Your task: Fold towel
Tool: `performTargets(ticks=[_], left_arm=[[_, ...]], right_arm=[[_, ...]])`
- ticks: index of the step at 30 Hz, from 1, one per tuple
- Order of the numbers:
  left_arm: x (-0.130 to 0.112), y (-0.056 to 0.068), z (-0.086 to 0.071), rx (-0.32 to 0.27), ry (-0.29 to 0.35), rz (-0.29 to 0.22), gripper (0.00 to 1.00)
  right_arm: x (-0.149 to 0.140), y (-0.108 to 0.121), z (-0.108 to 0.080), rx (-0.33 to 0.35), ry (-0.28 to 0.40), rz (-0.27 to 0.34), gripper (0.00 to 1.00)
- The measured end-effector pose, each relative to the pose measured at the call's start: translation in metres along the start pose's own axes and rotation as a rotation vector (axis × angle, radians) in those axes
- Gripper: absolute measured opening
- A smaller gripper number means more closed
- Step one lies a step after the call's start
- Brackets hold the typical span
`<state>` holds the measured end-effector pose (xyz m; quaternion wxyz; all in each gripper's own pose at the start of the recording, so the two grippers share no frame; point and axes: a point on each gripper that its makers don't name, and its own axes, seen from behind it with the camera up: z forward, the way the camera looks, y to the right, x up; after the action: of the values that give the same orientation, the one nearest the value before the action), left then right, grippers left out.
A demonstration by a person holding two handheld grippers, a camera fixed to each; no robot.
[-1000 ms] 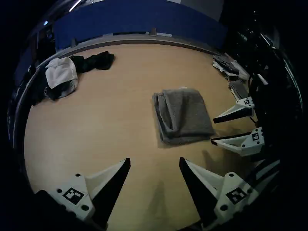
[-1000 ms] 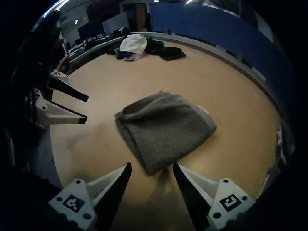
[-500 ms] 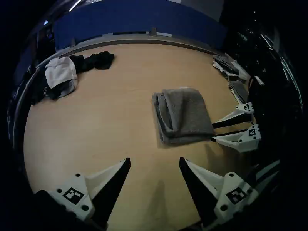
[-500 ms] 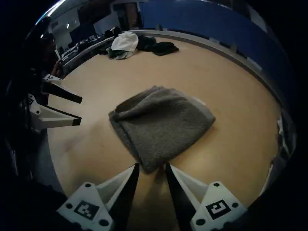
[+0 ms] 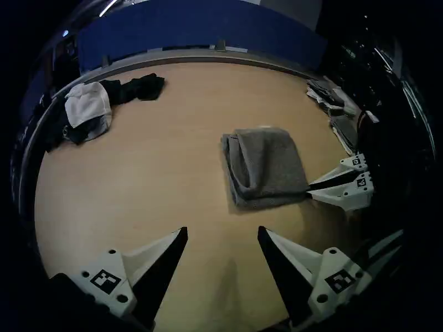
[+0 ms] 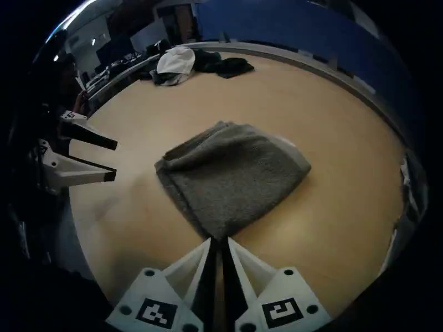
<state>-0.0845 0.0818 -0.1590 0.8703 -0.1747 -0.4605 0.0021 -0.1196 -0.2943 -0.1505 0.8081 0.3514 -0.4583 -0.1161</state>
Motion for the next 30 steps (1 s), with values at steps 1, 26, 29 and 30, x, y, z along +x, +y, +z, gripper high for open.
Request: performTargets(ticks=[1,26,29,30], left_arm=[[0.000,0.000,0.000,0.001,0.000,0.000,0.94],[0.011,0.003,-0.005,0.006,0.021,0.003,0.94],[0.013,0.004,-0.005,0.006,0.026,0.004,0.94],[0.014,0.004,-0.006,0.006,0.027,0.005,0.94]], right_arm=[[0.000,0.000,0.000,0.000,0.001,-0.002,0.06],[0.058,0.028,-0.051,-0.054,0.147,-0.117,0.05],[0.069,0.030,-0.061,-0.061,0.171,-0.134,0.05],[0.072,0.031,-0.064,-0.063,0.179,-0.139,0.05]])
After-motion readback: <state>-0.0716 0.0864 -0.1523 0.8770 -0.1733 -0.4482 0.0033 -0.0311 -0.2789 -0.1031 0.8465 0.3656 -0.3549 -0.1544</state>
